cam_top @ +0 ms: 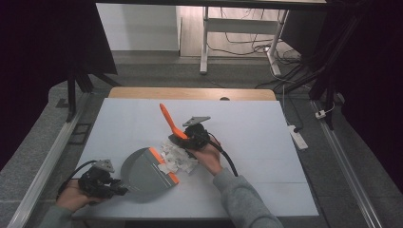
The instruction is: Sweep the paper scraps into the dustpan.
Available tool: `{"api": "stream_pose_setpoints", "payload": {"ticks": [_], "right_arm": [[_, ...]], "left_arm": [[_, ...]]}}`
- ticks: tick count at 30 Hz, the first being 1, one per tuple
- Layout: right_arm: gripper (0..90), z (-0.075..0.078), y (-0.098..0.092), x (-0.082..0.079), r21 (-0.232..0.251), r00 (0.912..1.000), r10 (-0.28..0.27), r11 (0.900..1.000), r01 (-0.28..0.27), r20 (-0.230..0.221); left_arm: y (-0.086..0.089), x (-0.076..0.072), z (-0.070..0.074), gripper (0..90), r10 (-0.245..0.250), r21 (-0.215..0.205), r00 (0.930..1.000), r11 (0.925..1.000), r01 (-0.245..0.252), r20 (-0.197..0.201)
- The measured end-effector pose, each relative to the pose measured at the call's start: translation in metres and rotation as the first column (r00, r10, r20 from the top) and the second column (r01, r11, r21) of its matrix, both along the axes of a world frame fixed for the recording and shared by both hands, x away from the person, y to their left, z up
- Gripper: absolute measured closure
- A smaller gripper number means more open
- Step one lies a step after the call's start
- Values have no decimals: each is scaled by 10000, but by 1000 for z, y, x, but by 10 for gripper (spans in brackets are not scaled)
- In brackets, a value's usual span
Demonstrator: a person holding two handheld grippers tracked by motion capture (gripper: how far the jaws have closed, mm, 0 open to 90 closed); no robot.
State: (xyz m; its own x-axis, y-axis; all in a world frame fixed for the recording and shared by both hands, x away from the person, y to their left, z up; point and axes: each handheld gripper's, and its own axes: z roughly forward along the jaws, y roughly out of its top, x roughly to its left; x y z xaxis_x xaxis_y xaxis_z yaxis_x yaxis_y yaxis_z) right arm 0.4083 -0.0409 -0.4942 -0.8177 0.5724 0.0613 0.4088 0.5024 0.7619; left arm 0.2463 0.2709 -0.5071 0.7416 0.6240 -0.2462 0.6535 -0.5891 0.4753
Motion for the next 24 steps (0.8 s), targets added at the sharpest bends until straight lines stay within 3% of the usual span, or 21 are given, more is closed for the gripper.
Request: {"api": "stream_pose_setpoints", "payload": {"ticks": [10,17,22,24], "right_arm": [[697,0,12,-7,-59,9993,352,9994,-353,-88],[697,0,31,-18,-80,9954,933,9956,-934,-203],[697,4,42,-31,310,9846,1692,9853,-1679,-444],[697,14,38,-33,1061,9831,1750,9800,-1685,-548]], "left_arm": [[0,0,0,615,8,0,10000,10000,-8,6],[0,0,0,615,0,-2,10000,10000,0,18],[0,0,0,616,-3,-13,10000,10000,3,31],[0,0,0,616,1,-15,10000,10000,-1,30]]}}
